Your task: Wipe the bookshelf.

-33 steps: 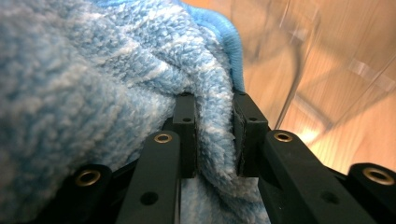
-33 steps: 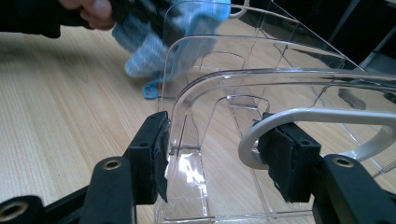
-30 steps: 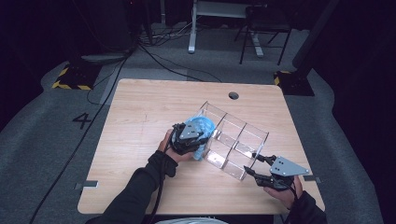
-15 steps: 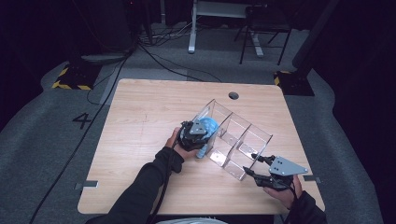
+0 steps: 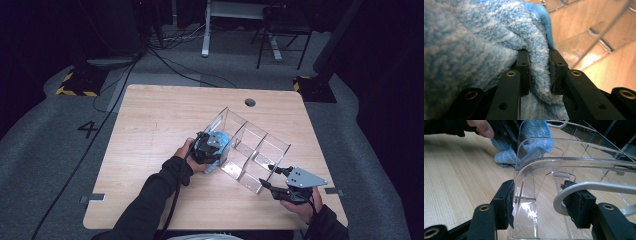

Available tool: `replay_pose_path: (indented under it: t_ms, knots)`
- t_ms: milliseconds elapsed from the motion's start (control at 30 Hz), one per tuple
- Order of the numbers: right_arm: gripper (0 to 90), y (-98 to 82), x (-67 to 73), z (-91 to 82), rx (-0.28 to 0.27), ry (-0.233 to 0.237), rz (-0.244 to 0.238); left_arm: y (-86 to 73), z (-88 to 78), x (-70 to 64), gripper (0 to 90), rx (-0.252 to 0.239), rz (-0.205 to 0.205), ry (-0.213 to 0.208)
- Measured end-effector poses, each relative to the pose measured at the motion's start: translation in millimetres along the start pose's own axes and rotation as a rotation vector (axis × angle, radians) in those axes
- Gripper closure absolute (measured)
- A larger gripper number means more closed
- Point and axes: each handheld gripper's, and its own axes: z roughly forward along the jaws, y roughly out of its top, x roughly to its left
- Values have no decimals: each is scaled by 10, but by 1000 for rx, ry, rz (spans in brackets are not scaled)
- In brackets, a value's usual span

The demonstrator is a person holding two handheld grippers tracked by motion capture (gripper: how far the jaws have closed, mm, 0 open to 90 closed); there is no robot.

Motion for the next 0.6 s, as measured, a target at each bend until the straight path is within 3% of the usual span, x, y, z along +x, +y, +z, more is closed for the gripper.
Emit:
replay_pose_path:
  t_ms: [67, 133, 167, 200, 367, 400, 433, 600]
  knots:
    - [444, 3, 1, 3, 0, 0, 2, -8, -30, -5, 744, -1, 3, -2]
    - [444, 5, 1, 5, 1, -1, 2, -8, -167, -21, 741, -31, 11, 8]
    - [444, 4, 2, 4, 1, -1, 2, 11, -249, -25, 740, -74, 6, 11]
    - [444, 4, 2, 4, 1, -1, 2, 11, -249, -25, 738, -74, 6, 11]
    - [444, 3, 0, 6, -1, 1, 0, 139, -539, -87, 736, -253, -11, 50]
    - [443, 3, -1, 6, -1, 2, -1, 153, -575, -99, 736, -280, -7, 49]
    - [443, 2, -1, 6, -2, 2, 1, 191, -647, -139, 736, -346, 3, 25]
    - [443, -2, -5, 5, -3, 5, -3, 346, -690, -327, 731, -383, 32, 37]
